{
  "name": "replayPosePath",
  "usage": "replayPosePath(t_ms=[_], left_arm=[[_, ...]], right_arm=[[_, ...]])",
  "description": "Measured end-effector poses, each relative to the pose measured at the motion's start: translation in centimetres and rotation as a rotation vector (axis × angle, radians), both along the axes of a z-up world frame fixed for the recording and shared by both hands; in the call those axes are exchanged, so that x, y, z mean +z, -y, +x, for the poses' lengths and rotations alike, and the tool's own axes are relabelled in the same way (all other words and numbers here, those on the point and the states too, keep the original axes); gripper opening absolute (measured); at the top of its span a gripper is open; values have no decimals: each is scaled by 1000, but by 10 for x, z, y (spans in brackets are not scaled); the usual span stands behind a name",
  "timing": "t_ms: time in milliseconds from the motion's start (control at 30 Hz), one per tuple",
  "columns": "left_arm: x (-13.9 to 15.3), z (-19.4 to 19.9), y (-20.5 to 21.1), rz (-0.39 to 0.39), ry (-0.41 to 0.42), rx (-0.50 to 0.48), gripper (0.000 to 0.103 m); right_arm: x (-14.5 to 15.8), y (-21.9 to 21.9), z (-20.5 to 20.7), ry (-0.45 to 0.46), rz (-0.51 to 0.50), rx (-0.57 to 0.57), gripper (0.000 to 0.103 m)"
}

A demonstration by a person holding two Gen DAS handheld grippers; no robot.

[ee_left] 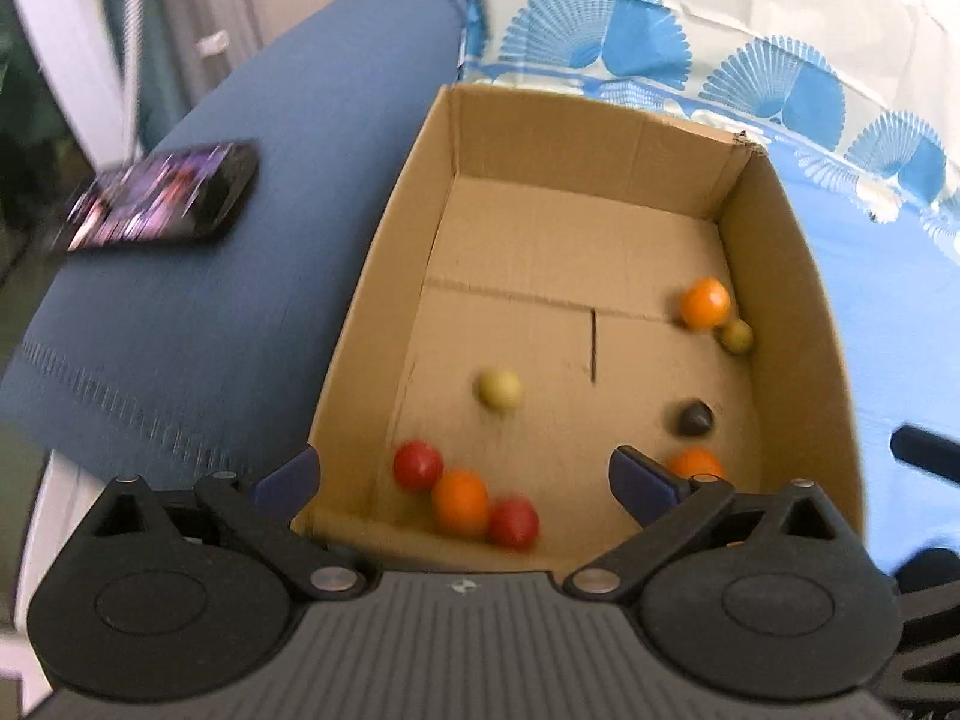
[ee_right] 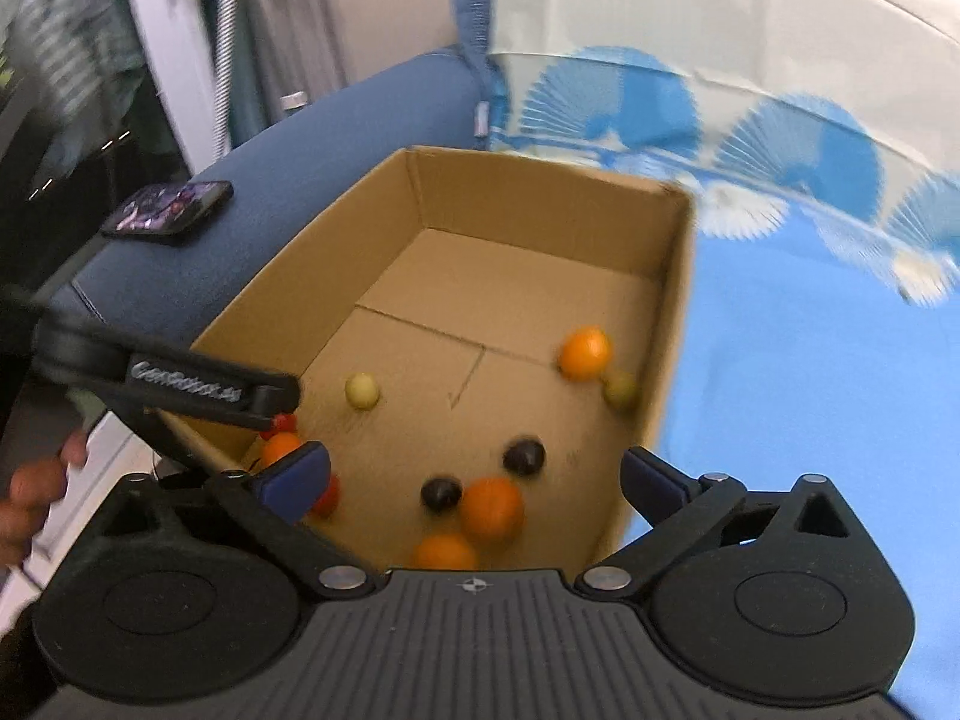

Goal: Organize fruits

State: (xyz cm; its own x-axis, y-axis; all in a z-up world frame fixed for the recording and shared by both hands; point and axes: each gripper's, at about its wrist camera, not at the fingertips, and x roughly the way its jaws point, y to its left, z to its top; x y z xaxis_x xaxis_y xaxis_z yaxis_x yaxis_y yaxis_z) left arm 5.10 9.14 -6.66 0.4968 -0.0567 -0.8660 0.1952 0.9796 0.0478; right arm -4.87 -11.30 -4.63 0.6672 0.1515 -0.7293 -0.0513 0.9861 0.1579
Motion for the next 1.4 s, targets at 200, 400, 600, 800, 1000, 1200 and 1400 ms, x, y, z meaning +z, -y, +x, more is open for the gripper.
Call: replayPosePath(t_ms=[200, 400, 600, 800, 1000, 1200, 1400], left_arm=[[29, -54, -6, -17, 52, -4, 103], [51, -107, -12, -27, 124, -28, 103], [66, -137, -14, -39, 181, -29, 103], [73, -151, -12, -34, 209, -45, 103], [74, -155, -12, -18, 221, -44, 103], [70, -149, -14, -16, 205, -24, 103], [63, -143, -10, 21, 192, -38, 103]], right_arm=[[29, -11, -60, 63, -15, -78, 102], [46, -15, -99, 105, -18, -124, 102], [57, -17, -122, 132, -40, -168, 102], [66, -20, -143, 189, -85, -174, 102], [67, -26, -150, 213, -108, -154, 102], [64, -29, -147, 205, -118, -128, 102], [57, -30, -141, 181, -123, -117, 102]])
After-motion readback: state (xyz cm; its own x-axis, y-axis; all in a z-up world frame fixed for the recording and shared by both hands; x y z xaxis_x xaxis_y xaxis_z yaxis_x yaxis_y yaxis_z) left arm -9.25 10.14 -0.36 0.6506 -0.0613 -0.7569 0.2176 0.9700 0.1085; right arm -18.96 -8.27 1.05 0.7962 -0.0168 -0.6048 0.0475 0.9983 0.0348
